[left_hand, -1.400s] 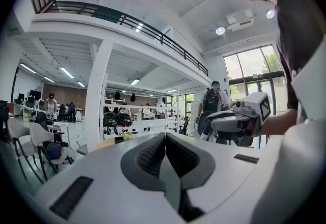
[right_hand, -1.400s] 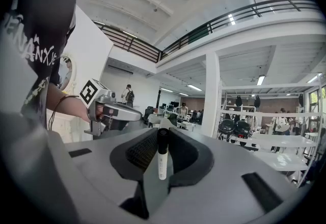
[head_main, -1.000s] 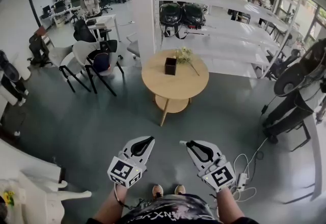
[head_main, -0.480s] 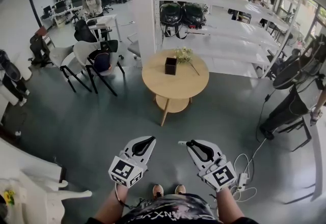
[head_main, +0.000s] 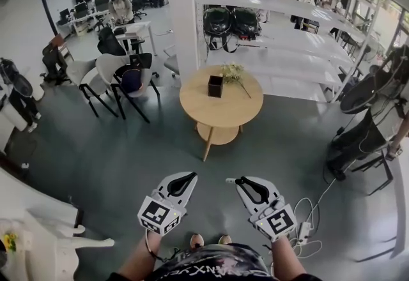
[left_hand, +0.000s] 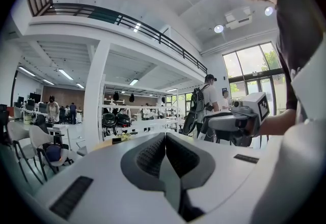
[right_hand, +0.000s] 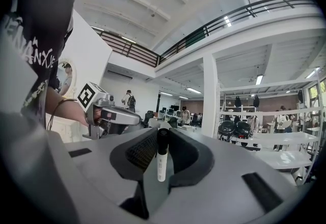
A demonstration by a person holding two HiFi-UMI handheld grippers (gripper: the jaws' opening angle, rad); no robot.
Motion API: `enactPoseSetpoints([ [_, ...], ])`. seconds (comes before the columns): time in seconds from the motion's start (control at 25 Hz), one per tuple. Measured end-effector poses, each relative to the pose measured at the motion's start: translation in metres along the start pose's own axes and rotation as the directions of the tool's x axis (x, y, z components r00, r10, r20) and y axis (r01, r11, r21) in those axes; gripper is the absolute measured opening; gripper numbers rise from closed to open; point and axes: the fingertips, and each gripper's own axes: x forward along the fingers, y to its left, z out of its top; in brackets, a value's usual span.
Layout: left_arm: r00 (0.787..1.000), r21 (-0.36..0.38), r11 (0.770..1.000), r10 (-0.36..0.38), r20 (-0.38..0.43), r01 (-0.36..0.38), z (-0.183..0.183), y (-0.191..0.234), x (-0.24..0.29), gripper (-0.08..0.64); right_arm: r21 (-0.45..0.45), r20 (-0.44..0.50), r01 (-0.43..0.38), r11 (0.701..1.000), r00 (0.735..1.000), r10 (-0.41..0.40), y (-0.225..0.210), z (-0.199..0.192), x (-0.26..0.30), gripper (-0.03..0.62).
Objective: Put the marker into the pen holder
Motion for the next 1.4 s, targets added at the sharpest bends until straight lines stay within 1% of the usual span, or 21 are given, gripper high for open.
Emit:
enactPoseSetpoints([
  [0.2,1.000,0.012,1.000,0.014,0.003,-0.014,0.005,-0.013,0.007,0.021,-0.013,0.025,-0.009,1.000,1.000,0.009,-0.009,-0.001,-0.012,0.071],
  [0.4,1.000,0.015,0.999,0.028,-0.004,-0.028,0.001,-0.033,0.014,0.021,-0.031,0.046,-0.004,1.000,0.999,0.006,-0.020,-0.007,-0.029,0.071],
  [0.64,1.000,0.019,1.000,0.023,-0.009,-0.023,-0.005,-0.064,0.024,0.021,-0.035,0.060,-0.010,0.999,0.998,0.012,-0.026,-0.020,-0.055,0.071],
  [0.76,1.000,0.019,1.000,0.019,-0.016,-0.018,-0.004,-0.074,0.026,0.021,-0.028,0.052,-0.023,0.999,0.998,0.024,-0.027,-0.023,-0.061,0.071],
  [0.84,1.000,0.021,1.000,0.016,-0.022,-0.016,-0.005,-0.079,0.027,0.021,-0.028,0.063,-0.025,0.999,0.998,0.027,-0.027,-0.022,-0.063,0.071],
  [1.2,1.000,0.031,0.999,0.012,-0.024,-0.011,-0.008,-0.076,0.040,0.021,-0.040,0.078,-0.023,0.999,0.997,0.026,-0.038,-0.021,-0.059,0.071],
  [1.4,1.000,0.037,0.999,0.008,-0.020,-0.007,-0.011,-0.063,0.053,0.021,-0.052,0.078,-0.026,0.998,0.997,0.030,-0.049,-0.026,-0.043,0.071],
])
